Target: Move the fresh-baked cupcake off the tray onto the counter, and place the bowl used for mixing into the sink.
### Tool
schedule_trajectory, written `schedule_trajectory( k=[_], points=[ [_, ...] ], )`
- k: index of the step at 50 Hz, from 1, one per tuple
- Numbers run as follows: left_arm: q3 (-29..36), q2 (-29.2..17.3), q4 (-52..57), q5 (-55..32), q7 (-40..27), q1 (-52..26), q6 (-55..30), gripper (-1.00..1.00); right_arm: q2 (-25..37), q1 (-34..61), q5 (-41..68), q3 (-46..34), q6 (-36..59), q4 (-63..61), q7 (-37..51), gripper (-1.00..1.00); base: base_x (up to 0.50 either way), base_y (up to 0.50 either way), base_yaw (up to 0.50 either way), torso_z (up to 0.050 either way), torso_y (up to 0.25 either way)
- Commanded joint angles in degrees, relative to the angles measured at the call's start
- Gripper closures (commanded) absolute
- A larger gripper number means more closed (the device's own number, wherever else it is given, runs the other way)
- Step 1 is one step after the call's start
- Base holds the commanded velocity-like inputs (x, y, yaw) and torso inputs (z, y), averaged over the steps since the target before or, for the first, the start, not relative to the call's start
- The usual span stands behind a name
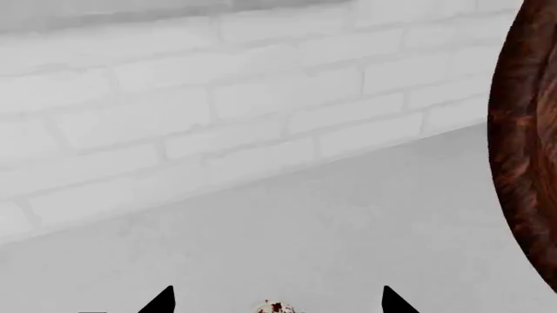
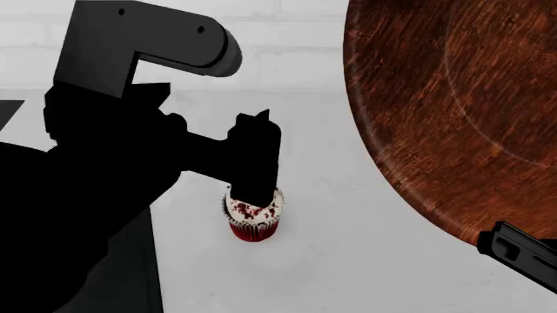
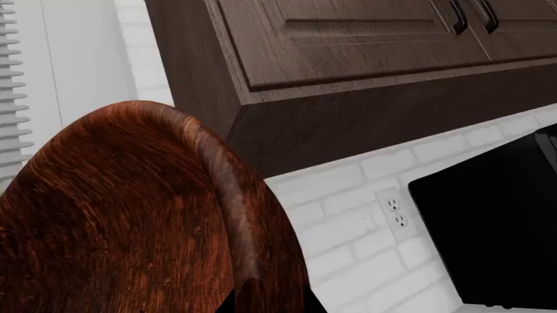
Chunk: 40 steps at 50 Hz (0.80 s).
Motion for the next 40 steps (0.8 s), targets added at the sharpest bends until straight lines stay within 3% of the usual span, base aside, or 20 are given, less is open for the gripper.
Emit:
schedule_trajectory(
  k=[1, 5, 8, 10, 12, 14, 15, 16, 17, 19, 20, 21, 25, 29, 32, 33, 36, 38, 39, 40],
  points=[
    [-8.91, -9.76, 25.63, -21.91, -22.46, -20.73, 5.82, -1.0, -1.39, 2.22, -0.87, -1.06, 2.69, -0.26, -1.18, 1.0, 0.0, 0.0, 0.0, 0.0, 0.0],
    [17.3, -20.01, 36.64, -18.64, -22.59, -43.11, 23.38, -1.0, -1.05, 1.95, -0.83, -0.66, 2.55, -0.63, -1.17, 1.0, 0.0, 0.0, 0.0, 0.0, 0.0],
    [27.63, -26.94, 42.18, -9.61, -22.62, -44.38, 24.48, -1.0, -0.71, 1.33, -1.03, -0.18, 2.02, -0.8, -1.15, 1.0, 0.0, 0.0, 0.0, 0.0, 0.0],
    [33.41, -28.16, 43.73, -2.04, -22.62, -44.25, 26.59, -1.0, -0.4, 0.88, -1.48, 0.11, 1.97, -1.11, -0.88, 1.0, 0.0, 0.0, 0.0, 0.0, 0.0],
    [32.69, -31.97, 43.73, 5.74, -22.62, -39.22, 25.2, -1.0, -0.22, 0.5, -1.65, 0.37, 1.93, -1.41, -0.61, 1.0, 0.0, 0.0, 0.0, 0.0, 0.0],
    [24.38, -36.7, 43.73, 13.77, -22.62, -29.53, 19.77, -1.0, -0.06, 0.17, -1.77, 0.53, 1.73, -1.57, -0.64, 1.0, 0.0, 0.0, 0.0, 0.0, 0.0],
    [29.41, -39.49, 43.73, 22.36, -22.6, -28.05, 23.69, -1.0, -0.08, 0.18, -1.76, 0.63, 1.71, -1.49, -0.63, 1.0, 0.0, 0.0, 0.0, 0.0, 0.0],
    [38.0, -41.25, 43.73, 30.96, -22.6, -35.04, 32.28, -1.0, -0.18, 0.3, -1.67, 0.62, 1.71, -1.31, -0.75, 1.0, 0.0, 0.0, 0.0, 0.0, 0.0],
    [46.6, -47.49, 43.73, 39.55, -22.62, -41.63, 40.87, -1.0, -0.56, 0.89, -1.45, 0.33, 2.02, -0.85, -1.05, 1.0, 0.0, 0.0, 0.0, 0.0, 0.0],
    [63.78, -59.61, 43.73, 56.74, -22.62, -42.44, 39.04, -1.0, -1.05, 1.66, -1.88, -0.35, 2.87, -0.71, -1.36, 1.0, 0.0, 0.0, 0.0, 0.0, 0.0],
    [72.38, -59.56, 43.73, 65.34, -22.62, -37.7, 42.87, -1.0, -1.56, 2.5, -2.09, -0.92, 3.88, -0.52, -1.36, 1.0, 0.0, 0.0, 0.0, 0.0, 0.0],
    [73.26, -61.74, 43.73, 73.93, -22.62, -34.32, 43.39, -1.0, -1.9, 3.0, -2.29, -1.34, 4.51, -0.39, -1.46, 1.0, 0.0, 0.0, 0.0, 0.0, 0.0],
    [67.27, -63.66, 43.73, 81.53, -22.62, -25.37, 55.23, -1.0, -3.08, 4.71, -2.97, -2.75, 6.84, 0.11, -1.6, 1.0, 0.0, 0.0, 0.0, 0.0, 0.0],
    [58.62, -64.09, 43.49, 73.45, -22.63, -33.42, 56.15, -1.0, -4.39, 6.73, -3.26, -4.17, 9.29, 1.0, -1.94, 1.0, 0.0, 0.0, 0.0, 0.0, 0.0],
    [59.89, -64.09, 38.76, 75.0, -22.63, -31.66, 61.28, -1.0, -4.8, 7.77, -3.54, -4.89, 11.37, 0.86, -1.57, 1.0, 0.0, 0.0, 0.0, 0.0, 0.0],
    [51.3, -55.49, 43.72, 83.59, -22.62, -23.07, 52.68, -1.0, -5.35, 8.73, -3.5, -5.61, 12.39, 1.18, -1.96, 1.0, 0.0, 0.0, 0.0, 0.0, 0.0],
    [25.52, -29.71, 43.73, 104.94, 3.16, 2.72, 27.14, -1.0, -6.95, 11.09, -3.54, -7.73, 15.15, 1.71, -2.96, 1.0, 0.0, 0.0, 0.0, 0.0, 0.0],
    [8.33, -12.52, 43.73, 98.33, 20.35, 19.9, 29.35, -1.0, -8.1, 12.73, -4.04, -9.72, 17.24, 1.63, -3.96, 1.0, 0.0, 0.0, 0.0, 0.0, 0.0],
    [-0.27, -3.93, 43.73, 100.93, 25.41, 28.5, 29.49, -1.0, -8.8, 14.02, -3.44, -10.79, 19.48, 1.84, -4.18, 1.0, 0.0, 0.0, 0.0, 0.0, 0.0],
    [-8.86, 2.03, 43.73, 102.7, 20.34, 37.09, 29.26, -1.0, -9.39, 14.96, -3.33, -11.49, 21.44, 1.67, -3.7, 1.0, 0.0, 0.0, 0.0, 0.0, 0.0]
  ],
)
